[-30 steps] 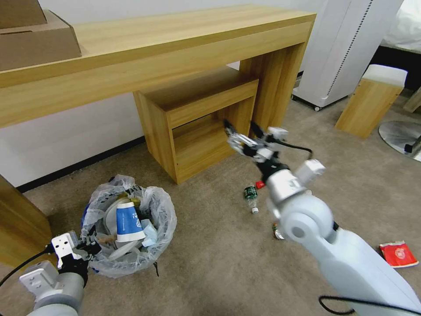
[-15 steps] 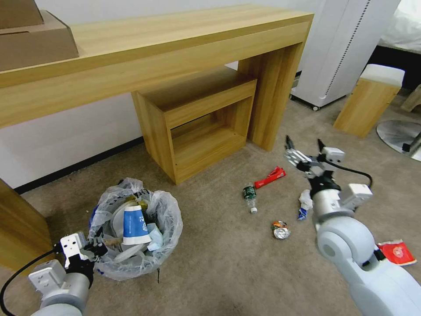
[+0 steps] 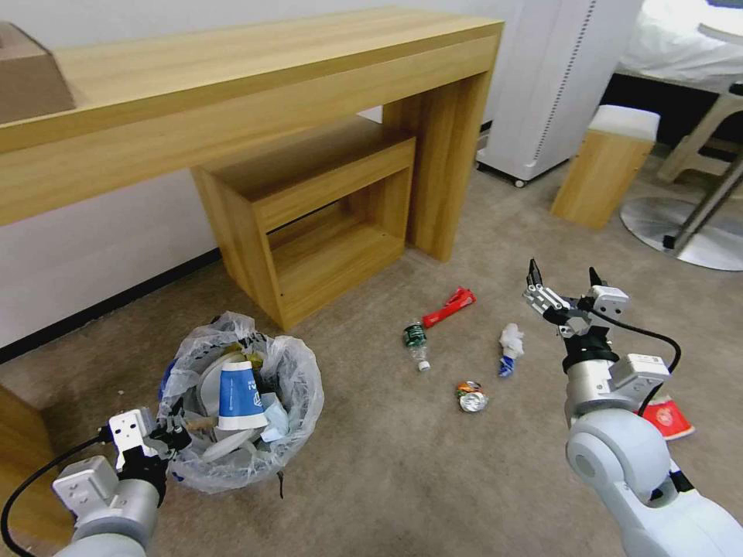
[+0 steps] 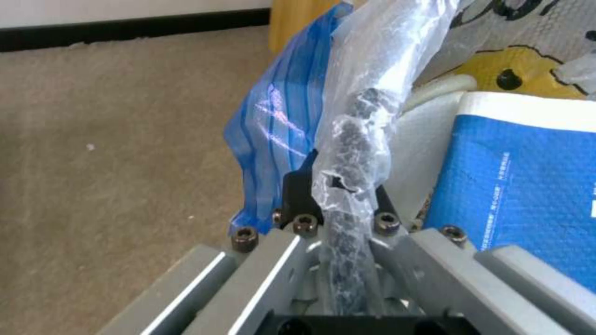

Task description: Pick up the trash bin and place the garbage on the floor into it.

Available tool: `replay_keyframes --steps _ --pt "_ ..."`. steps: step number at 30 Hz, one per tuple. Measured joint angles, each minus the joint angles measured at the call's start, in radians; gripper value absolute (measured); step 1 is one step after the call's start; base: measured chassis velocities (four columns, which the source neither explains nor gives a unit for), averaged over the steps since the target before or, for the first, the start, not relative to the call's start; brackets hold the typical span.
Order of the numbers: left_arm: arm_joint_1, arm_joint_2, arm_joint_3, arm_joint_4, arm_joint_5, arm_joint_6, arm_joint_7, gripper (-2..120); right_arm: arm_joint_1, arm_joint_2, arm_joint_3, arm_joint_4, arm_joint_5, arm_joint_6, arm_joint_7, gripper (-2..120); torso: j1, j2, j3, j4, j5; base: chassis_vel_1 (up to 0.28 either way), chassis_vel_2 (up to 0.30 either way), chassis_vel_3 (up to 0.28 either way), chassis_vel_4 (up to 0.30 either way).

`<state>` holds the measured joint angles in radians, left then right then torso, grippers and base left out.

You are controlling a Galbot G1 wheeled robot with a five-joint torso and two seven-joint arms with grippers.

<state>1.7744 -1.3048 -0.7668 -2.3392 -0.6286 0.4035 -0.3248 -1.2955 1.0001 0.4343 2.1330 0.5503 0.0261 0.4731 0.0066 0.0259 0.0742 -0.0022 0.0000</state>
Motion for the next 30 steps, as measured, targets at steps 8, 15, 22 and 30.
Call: replay_keyframes --steps 8,15,22,30 --pt "-0.005 0.004 -0.003 0.007 -0.006 -0.006 0.0 0 -0.006 0.016 -0.002 -0.015 -0.017 0.008 0.003 100 0.0 0.0 0.0 -0.0002 0.0 -0.057 -0.059 -0.053 -0.061" --pt "-0.005 0.008 -0.006 0.014 -0.01 -0.008 0.0 0 -0.017 0.022 0.0 -0.023 -0.015 0.03 0.006 100 0.0 0.0 0.0 0.0 0.0 -0.015 -0.013 -0.014 -0.018" --pt "-0.009 0.018 -0.012 0.017 -0.024 -0.009 -0.001 0 -0.038 0.037 0.019 -0.033 -0.049 0.07 -0.013 100 0.0 0.0 0.0 0.0001 -0.0001 0.0 0.0 0.0 0.0" --pt "-0.011 0.035 -0.01 0.024 -0.029 -0.009 -0.001 0 -0.082 0.055 0.036 -0.024 -0.066 0.091 -0.013 100 0.0 0.0 0.0 0.0 0.0001 0.0 0.0 0.0 0.0"
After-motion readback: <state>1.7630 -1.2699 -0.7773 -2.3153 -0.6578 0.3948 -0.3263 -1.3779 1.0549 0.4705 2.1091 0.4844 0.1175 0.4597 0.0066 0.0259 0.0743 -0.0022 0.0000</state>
